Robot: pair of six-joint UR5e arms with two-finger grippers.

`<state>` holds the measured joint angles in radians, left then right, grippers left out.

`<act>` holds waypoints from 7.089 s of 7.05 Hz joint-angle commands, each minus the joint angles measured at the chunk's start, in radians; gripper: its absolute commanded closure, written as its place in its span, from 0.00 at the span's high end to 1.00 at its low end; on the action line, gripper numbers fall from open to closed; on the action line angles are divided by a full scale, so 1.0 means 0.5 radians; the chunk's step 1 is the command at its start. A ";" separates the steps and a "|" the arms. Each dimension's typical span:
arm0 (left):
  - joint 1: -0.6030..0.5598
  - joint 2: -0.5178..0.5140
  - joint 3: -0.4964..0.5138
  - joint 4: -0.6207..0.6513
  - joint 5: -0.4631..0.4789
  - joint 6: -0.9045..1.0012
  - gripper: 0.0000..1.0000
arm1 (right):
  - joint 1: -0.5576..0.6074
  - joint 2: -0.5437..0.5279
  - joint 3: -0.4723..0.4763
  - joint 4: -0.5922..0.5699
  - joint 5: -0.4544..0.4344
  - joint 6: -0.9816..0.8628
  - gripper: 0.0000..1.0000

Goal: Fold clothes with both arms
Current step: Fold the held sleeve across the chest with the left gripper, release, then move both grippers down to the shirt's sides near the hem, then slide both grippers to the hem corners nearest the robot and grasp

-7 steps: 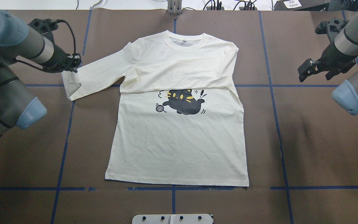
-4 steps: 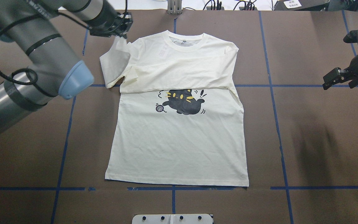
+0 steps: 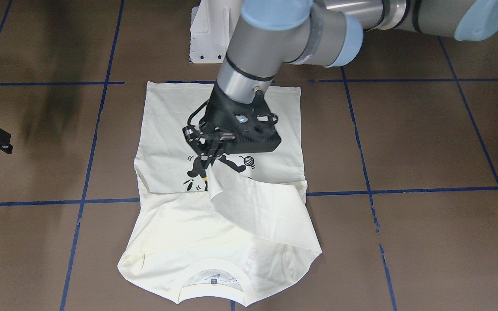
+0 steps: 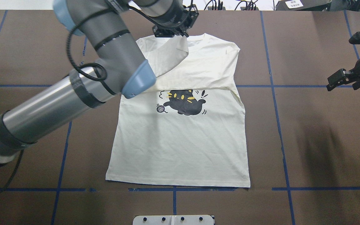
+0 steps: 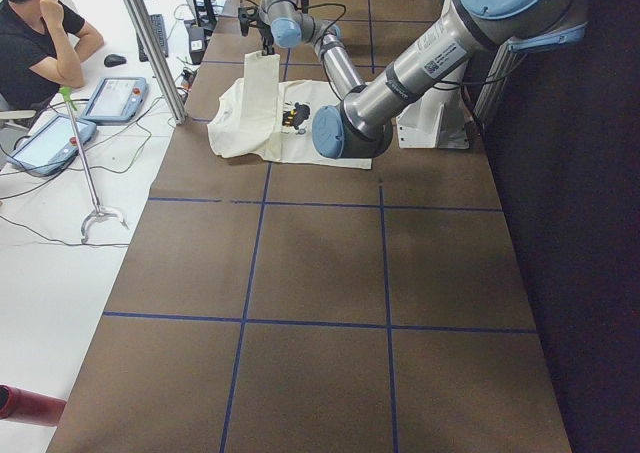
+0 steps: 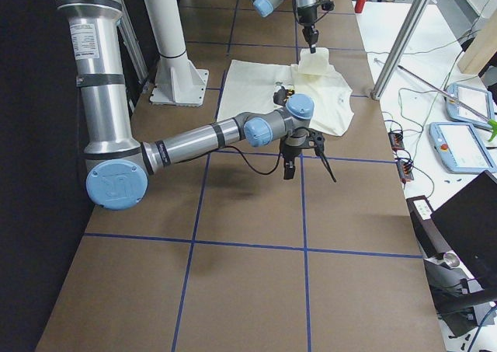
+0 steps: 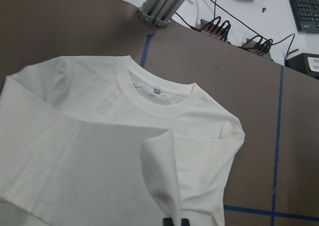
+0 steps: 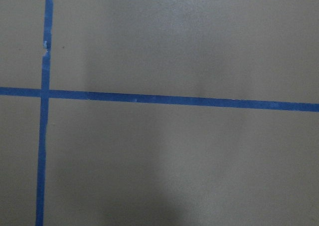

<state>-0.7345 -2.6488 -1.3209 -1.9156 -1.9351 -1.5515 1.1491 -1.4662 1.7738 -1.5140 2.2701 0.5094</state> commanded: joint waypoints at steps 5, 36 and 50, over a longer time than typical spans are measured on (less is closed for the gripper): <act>0.515 -0.363 0.909 -0.648 0.722 -0.104 1.00 | -0.003 0.048 -0.044 0.003 0.003 0.006 1.00; 0.226 1.385 -1.215 0.208 0.167 0.637 1.00 | -1.798 0.018 0.591 0.291 -1.156 2.113 0.00; 0.947 1.745 -1.282 0.220 0.376 -0.422 0.64 | -1.731 0.021 0.637 0.297 -1.165 2.107 0.00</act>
<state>-0.2629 -1.7755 -1.9636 -1.8068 -1.7472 -1.7606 0.2833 -1.4556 2.0926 -1.3640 1.6862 1.5634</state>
